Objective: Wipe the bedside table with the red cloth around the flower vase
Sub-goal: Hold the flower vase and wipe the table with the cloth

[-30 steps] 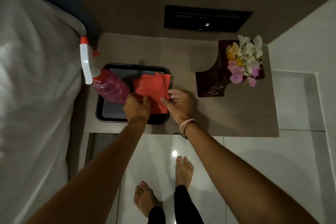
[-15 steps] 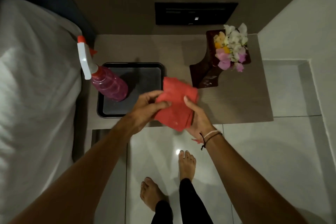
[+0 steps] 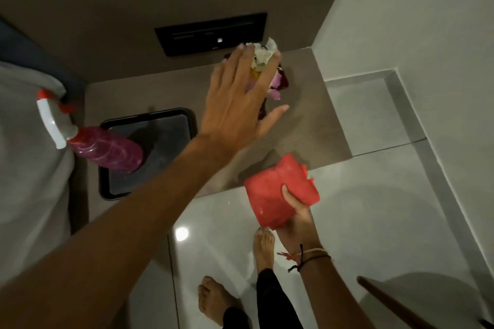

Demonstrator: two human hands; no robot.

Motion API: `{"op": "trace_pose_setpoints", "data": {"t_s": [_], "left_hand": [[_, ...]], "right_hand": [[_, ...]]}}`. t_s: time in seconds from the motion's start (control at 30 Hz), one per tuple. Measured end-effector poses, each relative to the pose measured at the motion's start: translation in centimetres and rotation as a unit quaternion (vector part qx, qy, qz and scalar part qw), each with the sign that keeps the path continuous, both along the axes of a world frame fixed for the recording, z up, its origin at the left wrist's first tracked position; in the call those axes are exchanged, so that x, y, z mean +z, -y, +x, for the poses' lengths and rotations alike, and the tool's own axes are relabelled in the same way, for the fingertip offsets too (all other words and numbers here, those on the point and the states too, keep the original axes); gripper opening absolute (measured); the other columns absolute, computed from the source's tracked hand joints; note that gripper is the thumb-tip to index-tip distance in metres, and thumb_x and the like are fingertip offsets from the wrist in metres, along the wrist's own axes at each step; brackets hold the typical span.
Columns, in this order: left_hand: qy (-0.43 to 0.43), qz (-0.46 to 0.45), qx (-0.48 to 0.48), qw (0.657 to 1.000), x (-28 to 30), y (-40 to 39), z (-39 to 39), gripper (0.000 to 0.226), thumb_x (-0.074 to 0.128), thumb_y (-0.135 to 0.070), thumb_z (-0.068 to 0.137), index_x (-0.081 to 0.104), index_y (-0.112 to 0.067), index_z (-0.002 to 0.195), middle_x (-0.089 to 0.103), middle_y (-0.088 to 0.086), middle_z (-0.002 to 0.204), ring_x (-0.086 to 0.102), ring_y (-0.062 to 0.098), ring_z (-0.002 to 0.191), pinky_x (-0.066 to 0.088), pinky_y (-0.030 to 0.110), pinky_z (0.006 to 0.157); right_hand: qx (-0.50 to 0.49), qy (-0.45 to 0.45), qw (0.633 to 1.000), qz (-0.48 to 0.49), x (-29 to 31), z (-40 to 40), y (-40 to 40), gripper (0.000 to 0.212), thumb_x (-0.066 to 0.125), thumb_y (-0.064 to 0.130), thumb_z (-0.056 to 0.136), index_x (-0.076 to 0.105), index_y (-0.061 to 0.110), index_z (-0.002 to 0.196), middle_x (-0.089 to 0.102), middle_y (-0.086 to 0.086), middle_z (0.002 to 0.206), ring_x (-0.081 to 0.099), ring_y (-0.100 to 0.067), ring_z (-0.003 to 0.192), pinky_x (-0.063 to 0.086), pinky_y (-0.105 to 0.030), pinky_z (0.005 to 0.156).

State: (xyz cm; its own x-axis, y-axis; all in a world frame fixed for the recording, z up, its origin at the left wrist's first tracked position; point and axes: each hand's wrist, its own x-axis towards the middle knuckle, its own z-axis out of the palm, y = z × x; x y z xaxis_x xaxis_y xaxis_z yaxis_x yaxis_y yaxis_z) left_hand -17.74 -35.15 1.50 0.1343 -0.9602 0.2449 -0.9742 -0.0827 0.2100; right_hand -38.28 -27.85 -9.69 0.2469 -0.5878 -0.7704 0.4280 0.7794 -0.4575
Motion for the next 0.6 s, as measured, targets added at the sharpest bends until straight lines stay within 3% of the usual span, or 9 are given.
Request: {"op": "trace_pose_setpoints", "data": {"t_s": [0.07, 0.17, 0.27, 0.43, 0.53, 0.6], "left_hand": [[0.042, 0.085, -0.024, 0.995, -0.6, 2.7, 0.3, 0.089, 0.041, -0.073, 0.089, 0.019, -0.027, 0.162, 0.015, 0.023, 0.169, 0.014, 0.039, 0.158, 0.020, 0.058, 0.127], [0.067, 0.158, -0.036, 0.985, -2.2, 5.0, 1.2, 0.089, 0.037, -0.074, 0.091, 0.007, -0.030, 0.163, 0.001, 0.021, 0.171, 0.002, 0.038, 0.159, 0.009, 0.061, 0.128], [0.075, 0.154, -0.036, 0.985, -3.1, 6.0, 2.1, 0.075, 0.034, -0.063, 0.099, 0.009, -0.033, 0.162, 0.004, 0.019, 0.172, 0.005, 0.037, 0.159, 0.009, 0.060, 0.128], [0.047, 0.184, -0.047, 0.981, -1.8, 9.0, 5.2, 0.067, 0.035, -0.055, 0.102, 0.012, -0.036, 0.162, 0.011, 0.017, 0.171, 0.011, 0.038, 0.158, 0.013, 0.060, 0.128], [0.018, 0.211, -0.055, 0.976, -0.9, 10.8, 6.9, 0.065, 0.037, -0.052, 0.103, 0.013, -0.035, 0.161, 0.013, 0.017, 0.171, 0.011, 0.038, 0.158, 0.014, 0.060, 0.127], [0.001, 0.214, -0.055, 0.975, -0.8, 11.4, 7.4, 0.065, 0.038, -0.052, 0.103, 0.014, -0.034, 0.161, 0.014, 0.018, 0.171, 0.012, 0.037, 0.158, 0.014, 0.061, 0.127]], "right_hand": [[-0.009, -0.010, 1.000, -0.009, -0.1, -0.4, 0.6, 0.057, 0.062, 0.012, 0.097, 0.044, 0.023, 0.150, 0.059, -0.019, 0.145, 0.059, -0.043, 0.128, 0.051, -0.058, 0.102], [-0.017, -0.012, 1.000, -0.013, -0.3, -0.7, 1.5, 0.056, 0.061, 0.008, 0.095, 0.047, 0.019, 0.148, 0.058, -0.024, 0.144, 0.056, -0.048, 0.132, 0.044, -0.063, 0.110], [-0.019, 0.003, 1.000, -0.009, -0.9, -1.0, 2.5, 0.057, 0.064, 0.004, 0.091, 0.051, 0.016, 0.145, 0.056, -0.027, 0.146, 0.050, -0.050, 0.135, 0.037, -0.067, 0.115], [-0.037, 0.005, 0.998, -0.041, -1.5, 0.3, 4.1, 0.075, 0.070, -0.002, 0.085, 0.042, 0.020, 0.152, 0.056, -0.023, 0.147, 0.054, -0.046, 0.133, 0.044, -0.062, 0.110], [-0.050, -0.126, 0.984, -0.120, -1.0, 2.6, 5.6, 0.066, 0.067, -0.001, 0.091, 0.046, 0.022, 0.149, 0.063, -0.015, 0.140, 0.060, -0.037, 0.128, 0.049, -0.053, 0.109], [-0.035, -0.239, 0.940, -0.240, -0.3, 4.9, 6.7, 0.059, 0.064, -0.004, 0.091, 0.050, 0.017, 0.145, 0.061, -0.004, 0.140, 0.059, -0.021, 0.132, 0.049, -0.034, 0.109]]}}
